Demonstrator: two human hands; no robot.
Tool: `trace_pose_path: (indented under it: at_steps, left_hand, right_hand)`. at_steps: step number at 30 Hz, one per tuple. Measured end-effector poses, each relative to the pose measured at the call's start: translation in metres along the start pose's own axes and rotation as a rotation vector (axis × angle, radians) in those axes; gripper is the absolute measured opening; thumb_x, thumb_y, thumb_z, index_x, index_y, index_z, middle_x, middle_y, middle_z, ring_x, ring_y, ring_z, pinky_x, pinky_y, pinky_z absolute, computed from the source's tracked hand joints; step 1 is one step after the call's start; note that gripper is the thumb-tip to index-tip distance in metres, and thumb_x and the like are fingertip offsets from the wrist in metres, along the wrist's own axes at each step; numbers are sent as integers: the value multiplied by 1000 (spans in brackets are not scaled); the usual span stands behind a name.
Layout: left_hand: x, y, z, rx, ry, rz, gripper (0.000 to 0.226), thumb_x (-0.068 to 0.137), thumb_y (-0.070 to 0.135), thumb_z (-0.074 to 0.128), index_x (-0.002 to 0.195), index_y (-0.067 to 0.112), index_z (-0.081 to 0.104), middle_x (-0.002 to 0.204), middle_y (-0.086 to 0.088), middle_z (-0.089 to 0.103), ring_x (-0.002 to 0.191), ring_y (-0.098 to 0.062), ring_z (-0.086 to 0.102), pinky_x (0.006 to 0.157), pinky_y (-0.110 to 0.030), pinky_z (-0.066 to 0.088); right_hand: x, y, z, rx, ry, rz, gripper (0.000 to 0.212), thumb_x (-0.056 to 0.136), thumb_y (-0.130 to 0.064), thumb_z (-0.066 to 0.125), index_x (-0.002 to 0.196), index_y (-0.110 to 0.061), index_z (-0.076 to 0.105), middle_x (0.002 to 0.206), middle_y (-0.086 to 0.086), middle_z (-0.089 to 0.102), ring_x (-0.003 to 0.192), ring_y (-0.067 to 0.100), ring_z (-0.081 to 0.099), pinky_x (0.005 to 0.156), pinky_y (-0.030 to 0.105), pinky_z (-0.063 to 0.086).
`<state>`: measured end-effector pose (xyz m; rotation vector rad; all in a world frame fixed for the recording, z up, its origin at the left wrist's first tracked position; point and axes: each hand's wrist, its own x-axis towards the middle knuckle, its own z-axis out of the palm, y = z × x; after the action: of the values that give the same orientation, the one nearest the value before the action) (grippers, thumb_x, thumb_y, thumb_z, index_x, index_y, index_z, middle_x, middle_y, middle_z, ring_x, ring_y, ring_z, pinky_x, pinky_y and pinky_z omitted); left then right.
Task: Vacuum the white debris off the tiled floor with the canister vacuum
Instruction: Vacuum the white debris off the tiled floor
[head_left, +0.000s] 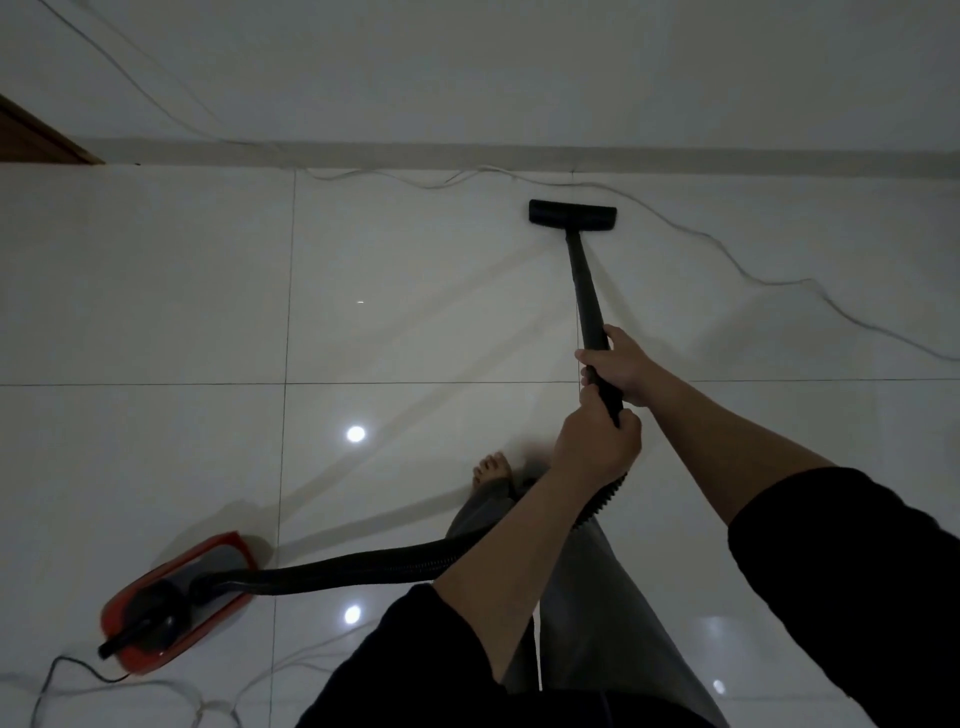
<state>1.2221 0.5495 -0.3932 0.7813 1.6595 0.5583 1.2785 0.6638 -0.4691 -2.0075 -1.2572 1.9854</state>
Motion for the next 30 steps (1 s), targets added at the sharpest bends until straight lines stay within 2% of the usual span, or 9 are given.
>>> trace_pose_path:
  at_steps: [4,8,14,18,21,26,30]
  left_hand:
    - [-18,-8,6,-7,-17,-18,41,94,26,43,129,7,37,99,-9,59,80,-21,55,69,-31,42]
    - [-40,-18,17,-4,-8,-8,43,94,27,42,132,8,36,106,-12,62,81,-22,56,68,-31,41]
    - [-73,-33,47,-13,5,-29,48,94,28,42,136,7,33,110,-14,63,93,-29,61,69,-31,42]
    - [-104,-48,71,5,1,-42,49,94,28,42,137,8,32,101,-11,63,78,-22,58,59,-30,39]
    - [-125,-59,86,4,12,-44,47,94,28,42,135,7,34,83,1,57,65,-12,52,54,-26,37]
    - [-156,-77,103,-5,15,-35,46,94,29,42,133,7,35,75,7,52,63,-10,52,56,-27,40]
    - [-177,-87,115,-15,9,-45,47,94,28,43,134,5,34,75,9,52,63,-7,52,55,-24,39]
  right_hand:
    - [-18,14,4,11,0,-6,42,96,-3,58,133,-7,39,80,14,53,62,21,53,58,32,51]
    - [-38,31,5,9,-4,-16,40,96,-3,58,132,-4,40,79,13,52,60,20,53,52,26,51]
    - [-66,67,-1,-9,-7,-13,39,96,-2,57,131,-2,41,79,13,52,60,20,52,55,29,49]
    - [-92,99,-6,-10,-27,-24,35,96,-1,56,128,-7,41,80,14,53,61,20,53,57,30,49]
    - [-110,122,-7,1,-28,-13,33,96,-2,57,124,-9,40,77,13,53,60,19,52,53,28,49]
    - [-133,155,-4,25,-42,-6,36,96,-2,56,128,-6,39,75,13,51,58,20,51,47,25,49]
    - [-150,174,-4,32,-55,-15,37,97,-3,56,129,-7,38,77,13,51,59,19,51,49,25,51]
